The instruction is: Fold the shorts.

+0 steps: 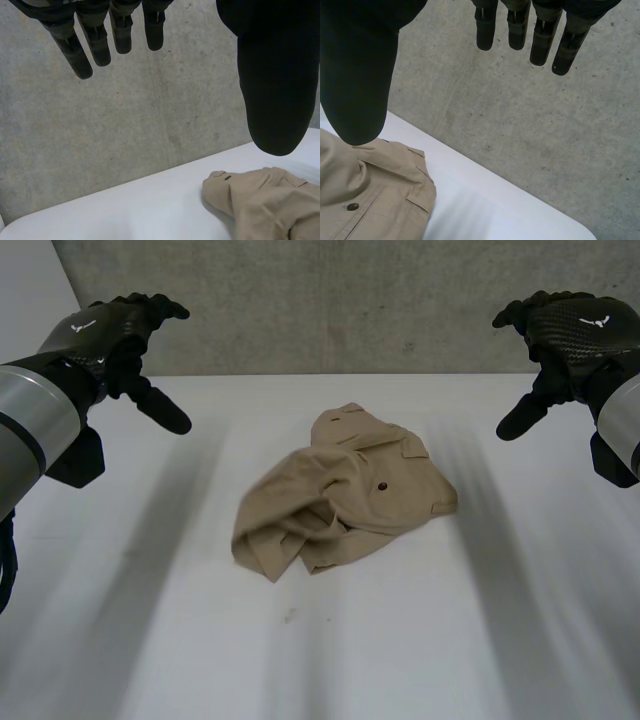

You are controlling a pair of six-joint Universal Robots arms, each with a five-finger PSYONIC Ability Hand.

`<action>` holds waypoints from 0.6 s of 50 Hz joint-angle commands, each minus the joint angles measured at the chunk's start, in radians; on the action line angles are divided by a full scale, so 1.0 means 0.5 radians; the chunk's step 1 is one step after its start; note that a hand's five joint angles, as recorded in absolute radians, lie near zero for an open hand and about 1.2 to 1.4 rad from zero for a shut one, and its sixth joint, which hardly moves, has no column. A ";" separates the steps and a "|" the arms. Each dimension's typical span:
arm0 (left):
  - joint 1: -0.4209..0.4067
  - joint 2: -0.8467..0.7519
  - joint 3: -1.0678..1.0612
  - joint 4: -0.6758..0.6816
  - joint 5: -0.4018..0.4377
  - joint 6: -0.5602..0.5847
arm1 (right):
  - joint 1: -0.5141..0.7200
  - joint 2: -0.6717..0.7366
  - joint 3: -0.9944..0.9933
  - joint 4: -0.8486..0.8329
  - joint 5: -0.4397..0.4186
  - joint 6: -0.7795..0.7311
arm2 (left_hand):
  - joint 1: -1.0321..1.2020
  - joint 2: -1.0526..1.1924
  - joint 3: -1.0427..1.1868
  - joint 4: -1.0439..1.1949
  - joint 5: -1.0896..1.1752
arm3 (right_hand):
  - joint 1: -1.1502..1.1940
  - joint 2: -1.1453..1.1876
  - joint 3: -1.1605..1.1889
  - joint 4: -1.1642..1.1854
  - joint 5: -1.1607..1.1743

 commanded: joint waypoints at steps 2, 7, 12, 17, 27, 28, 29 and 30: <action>0.000 -0.113 -0.015 0.010 0.001 0.014 | 0.012 0.003 0.028 -0.039 -0.011 -0.004 | -0.050 -0.034 -0.066 -0.047 -0.054 | -0.058 -0.089 -0.065 -0.118 -0.139; -0.076 -0.309 -0.036 0.074 -0.002 0.008 | 0.036 0.028 0.065 -0.101 -0.082 -0.096 | -0.032 -0.017 -0.048 -0.030 -0.036 | -0.058 -0.089 -0.065 -0.118 -0.139; -0.279 -0.647 0.003 0.204 -0.018 0.011 | 0.058 0.113 0.108 -0.107 -0.158 -0.329 | -0.002 0.013 -0.019 0.000 -0.007 | -0.058 -0.089 -0.065 -0.118 -0.139; -0.393 -0.975 0.163 0.240 -0.180 0.008 | 0.143 0.285 0.117 -0.107 -0.155 -0.596 | 0.044 0.060 0.028 0.047 0.040 | -0.058 -0.089 -0.065 -0.118 -0.139; -0.491 -1.427 0.476 0.339 -0.496 0.042 | 0.150 0.546 0.080 -0.135 -0.149 -0.660 | 2.032 2.047 2.015 2.034 2.028 | -0.058 -0.089 -0.065 -0.118 -0.139; -0.491 -1.424 0.473 0.339 -0.496 0.051 | 0.147 0.552 0.077 -0.138 -0.149 -0.660 | 2.244 2.260 2.228 2.247 2.240 | -0.058 -0.089 -0.065 -0.118 -0.139; -0.497 -1.418 0.470 0.339 -0.496 0.060 | 0.147 0.570 0.074 -0.147 -0.149 -0.657 | 2.368 2.383 2.351 2.370 2.364 | -0.058 -0.089 -0.065 -0.118 -0.139; -0.509 -1.405 0.455 0.339 -0.487 0.091 | 0.147 0.580 0.071 -0.153 -0.146 -0.657 | 2.369 2.384 2.352 2.371 2.365 | -0.058 -0.089 -0.065 -0.118 -0.139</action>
